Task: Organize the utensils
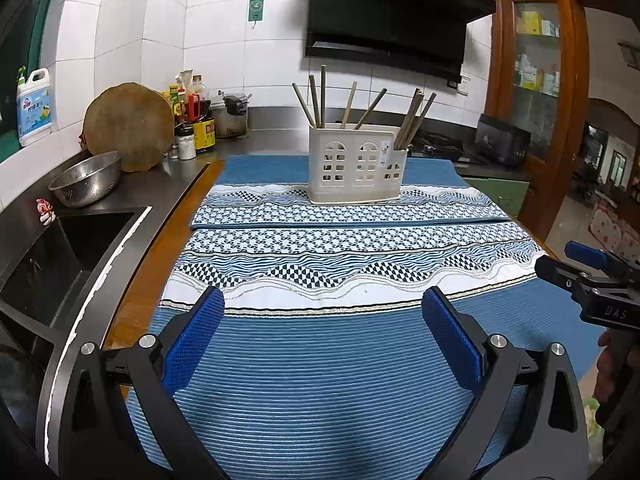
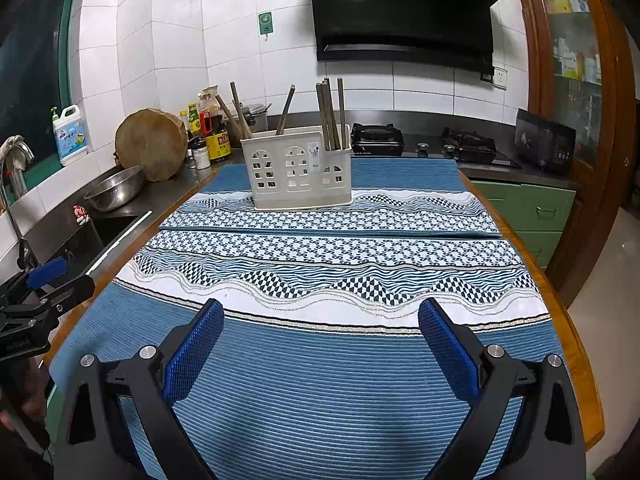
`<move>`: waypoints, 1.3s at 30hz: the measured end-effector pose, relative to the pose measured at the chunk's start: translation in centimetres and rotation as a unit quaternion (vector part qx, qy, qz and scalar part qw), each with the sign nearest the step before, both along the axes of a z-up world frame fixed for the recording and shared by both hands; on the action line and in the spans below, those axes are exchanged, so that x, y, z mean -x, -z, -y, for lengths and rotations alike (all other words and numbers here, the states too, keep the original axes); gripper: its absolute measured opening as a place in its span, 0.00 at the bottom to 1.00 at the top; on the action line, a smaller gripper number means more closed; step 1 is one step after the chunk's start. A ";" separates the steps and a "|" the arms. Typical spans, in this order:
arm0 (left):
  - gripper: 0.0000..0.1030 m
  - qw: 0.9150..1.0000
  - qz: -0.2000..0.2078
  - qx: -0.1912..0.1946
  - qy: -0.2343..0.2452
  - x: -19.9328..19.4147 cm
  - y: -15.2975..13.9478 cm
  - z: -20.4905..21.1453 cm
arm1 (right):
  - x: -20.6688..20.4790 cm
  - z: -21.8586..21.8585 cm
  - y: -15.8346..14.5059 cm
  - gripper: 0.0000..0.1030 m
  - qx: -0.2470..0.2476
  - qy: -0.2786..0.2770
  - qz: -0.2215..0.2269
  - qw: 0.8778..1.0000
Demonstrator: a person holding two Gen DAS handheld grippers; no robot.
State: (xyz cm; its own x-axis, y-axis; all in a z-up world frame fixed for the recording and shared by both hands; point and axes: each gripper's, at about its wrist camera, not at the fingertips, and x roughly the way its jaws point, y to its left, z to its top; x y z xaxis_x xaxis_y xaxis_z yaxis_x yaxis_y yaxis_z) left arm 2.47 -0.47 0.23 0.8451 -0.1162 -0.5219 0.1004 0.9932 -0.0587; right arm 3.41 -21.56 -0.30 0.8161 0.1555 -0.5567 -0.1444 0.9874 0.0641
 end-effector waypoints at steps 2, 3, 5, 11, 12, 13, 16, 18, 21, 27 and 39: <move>0.95 1.000 0.000 0.000 0.001 -0.1 0.0 0.0 | 0.0 0.0 0.0 0.92 0.001 -0.001 0.001 1.000; 0.95 1.000 0.000 0.000 0.001 -0.1 0.0 0.0 | 0.0 0.0 0.0 0.92 0.001 -0.001 0.001 1.000; 0.95 1.000 0.001 -0.001 0.002 0.0 0.0 0.1 | 0.0 0.0 0.0 0.92 0.002 -0.001 0.001 1.000; 0.95 1.000 0.000 0.000 0.002 -0.1 0.0 0.2 | -0.1 0.0 0.0 0.92 0.000 0.000 0.000 1.000; 0.95 1.000 0.000 0.000 0.002 -0.1 0.0 0.2 | -0.1 0.0 0.0 0.92 0.000 0.000 0.000 1.000; 0.95 1.000 0.000 0.000 0.003 -0.1 0.0 0.2 | -0.1 0.0 0.0 0.92 0.000 0.000 0.000 1.000; 0.95 1.000 0.000 0.001 0.003 -0.1 0.0 0.2 | -0.1 0.0 0.0 0.92 0.000 0.000 0.000 1.000; 0.95 1.000 0.000 0.001 0.003 -0.1 0.0 0.2 | -0.1 0.0 0.0 0.92 0.000 0.000 0.000 1.000; 0.95 1.000 0.001 0.002 0.003 -0.1 0.0 0.3 | -0.1 0.0 0.0 0.92 0.000 0.000 0.000 1.000; 0.95 1.000 -0.001 0.006 0.004 -0.1 0.2 0.3 | -0.1 0.1 0.0 0.92 0.000 0.000 0.000 1.000; 0.95 1.000 0.001 0.010 0.003 -0.2 0.2 0.1 | -0.1 0.2 0.1 0.92 -0.001 0.001 -0.001 1.000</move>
